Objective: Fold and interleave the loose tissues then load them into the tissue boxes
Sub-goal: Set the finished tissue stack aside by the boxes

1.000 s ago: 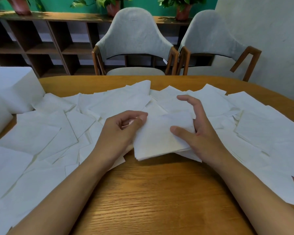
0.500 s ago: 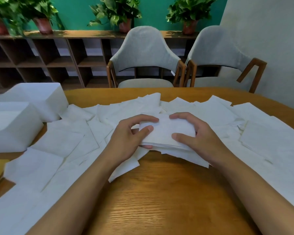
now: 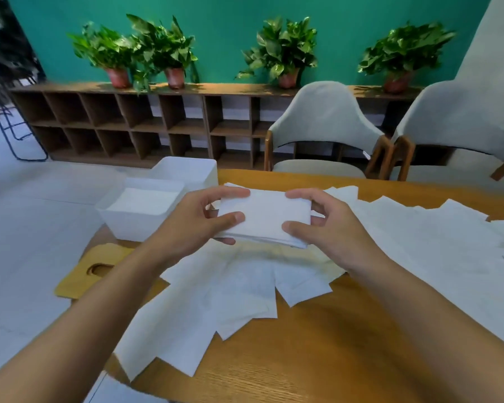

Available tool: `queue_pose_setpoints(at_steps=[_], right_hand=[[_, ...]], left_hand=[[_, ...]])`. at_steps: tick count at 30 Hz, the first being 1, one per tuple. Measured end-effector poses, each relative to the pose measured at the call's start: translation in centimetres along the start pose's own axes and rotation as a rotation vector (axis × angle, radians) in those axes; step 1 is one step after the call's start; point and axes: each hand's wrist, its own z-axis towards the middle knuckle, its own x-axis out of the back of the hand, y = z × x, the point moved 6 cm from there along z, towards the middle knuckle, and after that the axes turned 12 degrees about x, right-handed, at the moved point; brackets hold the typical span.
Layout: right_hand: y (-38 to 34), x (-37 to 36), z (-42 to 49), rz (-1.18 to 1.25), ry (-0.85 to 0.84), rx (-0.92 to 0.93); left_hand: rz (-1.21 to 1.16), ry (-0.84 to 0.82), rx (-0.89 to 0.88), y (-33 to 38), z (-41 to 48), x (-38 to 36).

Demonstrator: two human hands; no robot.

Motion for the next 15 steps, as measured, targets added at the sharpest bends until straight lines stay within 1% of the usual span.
queue_pose_setpoints(at_steps=[5, 11, 15], right_hand=[[-1.6, -6.8, 3.0, 0.008, -0.054, 0.015], [-2.3, -13.7, 7.6, 0.025, -0.078, -0.006], [-1.8, -18.0, 11.0, 0.008, -0.092, -0.02]], left_hand=[[0.008, 0.077, 0.027, -2.2, -0.9, 7.3], [0.051, 0.297, 0.054, -5.5, -0.3, 15.7], [0.103, 0.388, 0.072, -7.1, 1.1, 19.5]])
